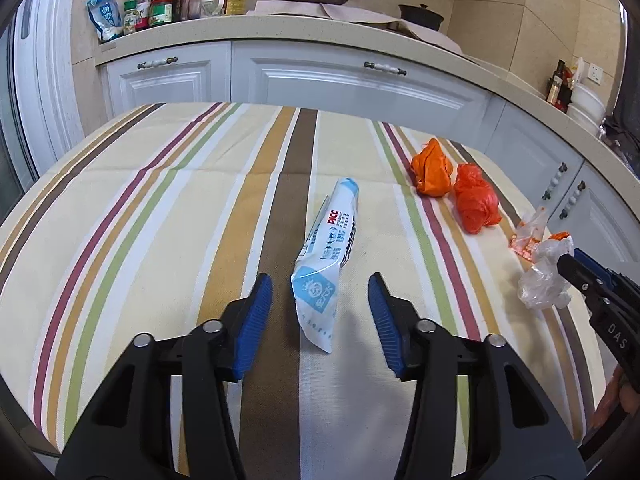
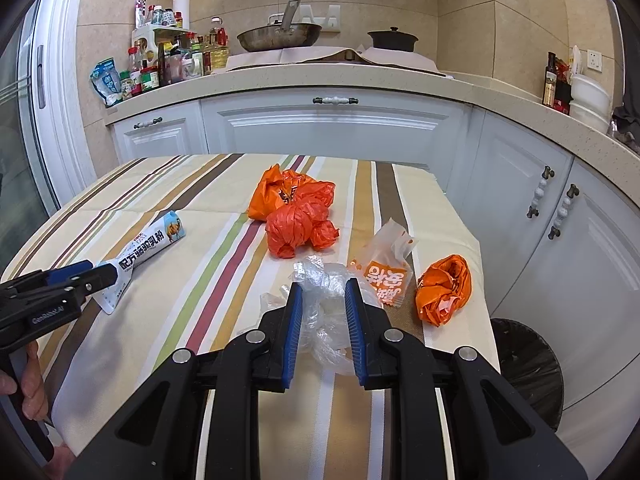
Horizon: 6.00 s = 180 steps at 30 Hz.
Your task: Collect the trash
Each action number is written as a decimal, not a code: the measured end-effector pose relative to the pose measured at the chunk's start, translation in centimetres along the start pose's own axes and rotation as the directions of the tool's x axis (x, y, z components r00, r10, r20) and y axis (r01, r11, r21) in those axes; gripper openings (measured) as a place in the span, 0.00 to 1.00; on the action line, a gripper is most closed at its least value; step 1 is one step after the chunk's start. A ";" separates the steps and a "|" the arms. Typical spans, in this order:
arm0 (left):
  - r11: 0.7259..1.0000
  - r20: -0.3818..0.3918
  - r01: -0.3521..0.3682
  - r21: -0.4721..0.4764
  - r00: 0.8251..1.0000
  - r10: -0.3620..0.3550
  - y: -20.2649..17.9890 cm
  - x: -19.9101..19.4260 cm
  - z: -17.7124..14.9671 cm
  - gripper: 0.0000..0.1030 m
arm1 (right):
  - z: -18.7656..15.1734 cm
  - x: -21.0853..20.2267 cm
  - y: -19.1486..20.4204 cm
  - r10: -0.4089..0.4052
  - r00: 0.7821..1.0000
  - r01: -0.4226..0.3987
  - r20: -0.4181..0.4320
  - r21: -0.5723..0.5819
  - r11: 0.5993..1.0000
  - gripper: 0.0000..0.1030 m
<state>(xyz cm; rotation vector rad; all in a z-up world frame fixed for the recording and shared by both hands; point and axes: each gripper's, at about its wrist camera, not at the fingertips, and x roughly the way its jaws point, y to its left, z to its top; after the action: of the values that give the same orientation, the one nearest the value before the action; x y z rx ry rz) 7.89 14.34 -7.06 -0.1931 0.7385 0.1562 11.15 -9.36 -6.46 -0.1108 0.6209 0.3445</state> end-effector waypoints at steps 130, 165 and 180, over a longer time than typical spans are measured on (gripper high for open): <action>0.997 0.120 -0.026 0.067 0.993 0.018 -8.0 0.9 3.0 0.58 | 1.5 5.0 -8.6 -0.127 0.980 0.154 -0.153 0.183 0.971 0.54; 0.957 0.009 0.122 0.263 0.992 -0.129 -22.2 5.4 3.3 0.58 | -1.5 -0.8 -14.9 -0.241 0.971 0.234 0.010 0.198 0.952 0.45; 0.949 -0.029 0.142 0.281 0.990 -0.140 -23.7 7.8 3.6 0.14 | -3.3 -0.2 -17.5 -0.235 0.972 0.229 -0.006 0.244 0.942 0.45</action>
<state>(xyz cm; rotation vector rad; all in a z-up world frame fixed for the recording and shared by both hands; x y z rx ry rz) 20.87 -7.28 -6.97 0.0267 0.7442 -0.0877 15.33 -26.48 -9.02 0.0556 0.6159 0.0396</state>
